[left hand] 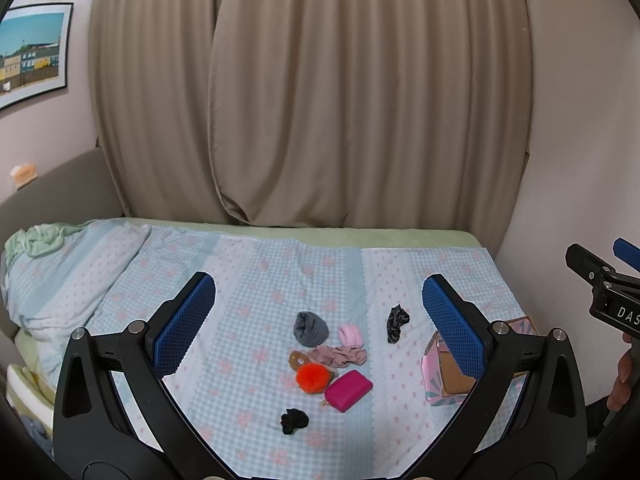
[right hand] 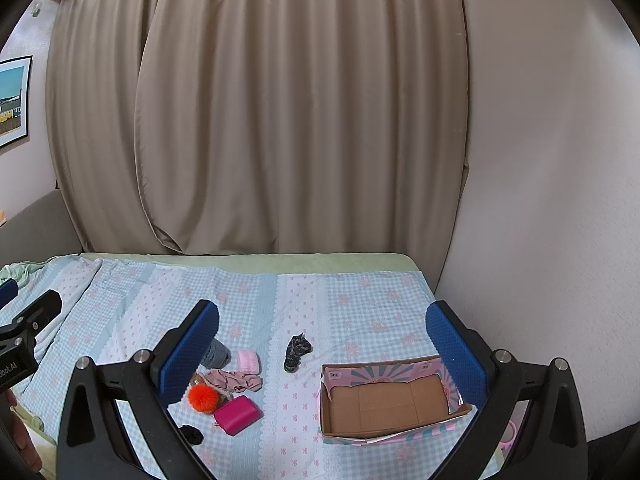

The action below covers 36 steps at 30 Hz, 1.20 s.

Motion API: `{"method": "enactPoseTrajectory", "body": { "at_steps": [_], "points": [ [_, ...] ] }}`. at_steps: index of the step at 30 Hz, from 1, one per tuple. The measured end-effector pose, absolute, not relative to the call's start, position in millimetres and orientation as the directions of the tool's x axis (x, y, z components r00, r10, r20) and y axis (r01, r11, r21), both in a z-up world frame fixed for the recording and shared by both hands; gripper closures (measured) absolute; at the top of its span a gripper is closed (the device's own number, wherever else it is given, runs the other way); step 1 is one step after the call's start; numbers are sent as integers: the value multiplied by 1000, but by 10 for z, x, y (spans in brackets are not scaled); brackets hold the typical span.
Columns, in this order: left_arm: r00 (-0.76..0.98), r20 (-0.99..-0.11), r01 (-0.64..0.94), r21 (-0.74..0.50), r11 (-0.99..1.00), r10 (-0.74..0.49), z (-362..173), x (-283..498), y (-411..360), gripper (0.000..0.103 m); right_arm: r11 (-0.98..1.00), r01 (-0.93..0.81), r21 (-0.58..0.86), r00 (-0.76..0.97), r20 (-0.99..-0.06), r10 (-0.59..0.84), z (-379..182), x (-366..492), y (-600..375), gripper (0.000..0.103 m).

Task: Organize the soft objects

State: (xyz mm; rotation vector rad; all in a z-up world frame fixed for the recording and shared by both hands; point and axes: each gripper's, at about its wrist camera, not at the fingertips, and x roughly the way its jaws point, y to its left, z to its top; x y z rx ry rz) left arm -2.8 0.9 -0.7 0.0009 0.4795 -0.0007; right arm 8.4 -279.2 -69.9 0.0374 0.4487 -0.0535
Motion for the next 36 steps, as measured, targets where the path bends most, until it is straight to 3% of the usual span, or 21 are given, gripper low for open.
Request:
{"method": "enactPoseTrajectory", "body": {
  "at_steps": [36],
  "points": [
    [886,-464,-8,-4,1000,5,20,-8,23,0,998,50,34,901,-432,-30,-706,133,-2787,0]
  ]
}}
